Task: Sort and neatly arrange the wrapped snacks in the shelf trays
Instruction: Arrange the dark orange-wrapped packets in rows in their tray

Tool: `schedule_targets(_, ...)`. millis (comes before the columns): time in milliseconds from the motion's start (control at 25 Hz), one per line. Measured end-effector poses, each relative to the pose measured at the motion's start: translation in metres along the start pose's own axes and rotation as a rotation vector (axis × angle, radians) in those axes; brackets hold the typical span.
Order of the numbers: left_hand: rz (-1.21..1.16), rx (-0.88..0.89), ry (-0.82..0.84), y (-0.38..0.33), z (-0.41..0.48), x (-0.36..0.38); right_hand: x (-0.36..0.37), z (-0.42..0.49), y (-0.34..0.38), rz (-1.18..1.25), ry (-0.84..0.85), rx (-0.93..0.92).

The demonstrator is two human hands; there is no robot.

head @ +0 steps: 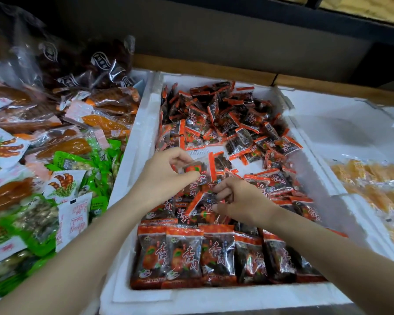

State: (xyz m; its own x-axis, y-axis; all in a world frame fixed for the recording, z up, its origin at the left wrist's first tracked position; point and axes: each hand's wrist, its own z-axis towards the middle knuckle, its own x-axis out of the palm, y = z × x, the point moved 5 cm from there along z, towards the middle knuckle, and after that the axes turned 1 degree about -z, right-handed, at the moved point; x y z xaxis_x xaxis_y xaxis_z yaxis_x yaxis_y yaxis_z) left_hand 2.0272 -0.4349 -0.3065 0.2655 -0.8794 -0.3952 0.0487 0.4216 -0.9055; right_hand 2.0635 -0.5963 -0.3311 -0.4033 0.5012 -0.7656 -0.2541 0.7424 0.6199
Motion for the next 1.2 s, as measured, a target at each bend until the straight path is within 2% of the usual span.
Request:
schedule_targets(120, 0.009, -0.005, -0.036, -0.002, -0.004, -0.01, 0.005, -0.001, 0.004, -0.159, 0.049, -0.011)
schedule_targets(280, 0.139, 0.06, 0.035, -0.013, -0.006, -0.017, 0.007, -0.004, 0.016, -0.274, 0.037, -0.109)
schedule_targets(400, 0.155, 0.109, 0.101, -0.018, -0.003, -0.013, -0.017, -0.004, 0.016, -0.159, -0.143, -0.113)
schedule_targets(520, 0.348, 0.106, 0.23, -0.012, 0.004, 0.004, -0.041, -0.001, 0.002, 0.018, -0.268, -0.02)
schedule_targets(680, 0.634, 0.087, 0.388, 0.004, 0.011, 0.022, -0.018, -0.002, -0.012, 0.112, -0.027, 0.116)
schedule_targets(800, 0.822, 0.164, 0.495, 0.008, 0.006, 0.029, -0.007, -0.004, -0.012, 0.011, -0.004, 0.069)
schedule_targets(880, 1.05, 0.278, 0.522, 0.01, 0.004, 0.032, -0.008, -0.004, -0.01, -0.074, -0.008, 0.007)
schedule_targets(960, 1.177, 0.323, 0.543, 0.013, 0.002, 0.034, -0.006, -0.006, -0.011, -0.139, 0.027, -0.006)
schedule_targets(1080, 1.185, 0.34, 0.557, 0.012, 0.001, 0.035, -0.006, -0.008, -0.015, -0.065, 0.01, 0.036)
schedule_targets(1200, 0.979, 0.339, 0.501, 0.005, 0.005, 0.033, -0.009, -0.007, -0.018, 0.047, -0.049, 0.057)
